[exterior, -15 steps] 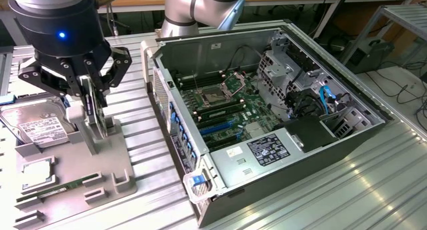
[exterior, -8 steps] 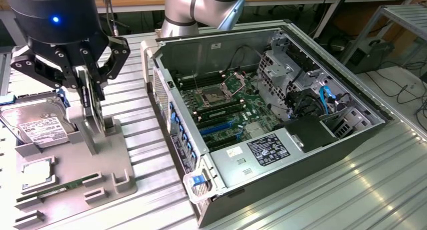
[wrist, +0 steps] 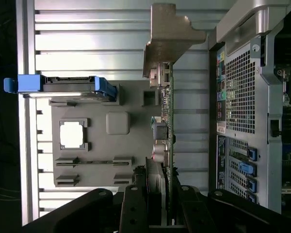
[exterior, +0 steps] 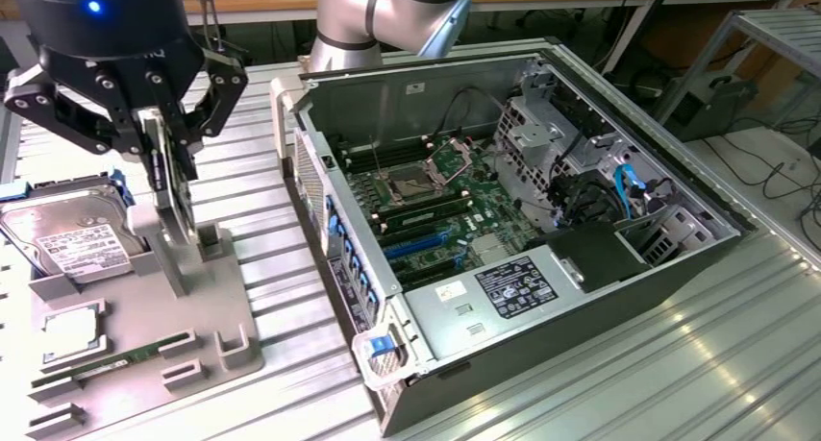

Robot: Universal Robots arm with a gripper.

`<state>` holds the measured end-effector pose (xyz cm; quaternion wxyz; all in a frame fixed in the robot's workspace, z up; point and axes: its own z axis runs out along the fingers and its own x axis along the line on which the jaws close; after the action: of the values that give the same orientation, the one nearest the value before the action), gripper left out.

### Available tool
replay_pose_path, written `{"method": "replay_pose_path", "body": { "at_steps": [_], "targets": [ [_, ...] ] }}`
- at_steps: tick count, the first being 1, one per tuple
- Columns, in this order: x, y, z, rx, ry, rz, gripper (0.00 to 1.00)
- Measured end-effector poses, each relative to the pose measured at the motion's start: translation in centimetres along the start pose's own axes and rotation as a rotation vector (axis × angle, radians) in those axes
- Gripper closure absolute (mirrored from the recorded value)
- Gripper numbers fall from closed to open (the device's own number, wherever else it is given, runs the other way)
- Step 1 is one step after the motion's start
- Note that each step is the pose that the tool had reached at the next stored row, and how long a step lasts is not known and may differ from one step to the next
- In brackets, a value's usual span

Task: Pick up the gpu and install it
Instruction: 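Pick up the gpu and move the gpu toward the slot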

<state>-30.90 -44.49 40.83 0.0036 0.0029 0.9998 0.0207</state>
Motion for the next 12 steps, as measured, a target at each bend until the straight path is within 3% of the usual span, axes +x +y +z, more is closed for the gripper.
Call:
{"method": "replay_pose_path", "body": {
  "at_steps": [12],
  "targets": [
    [0.0,0.10,-2.34,-0.0008,0.0036,0.000,0.72]
  ]
}}
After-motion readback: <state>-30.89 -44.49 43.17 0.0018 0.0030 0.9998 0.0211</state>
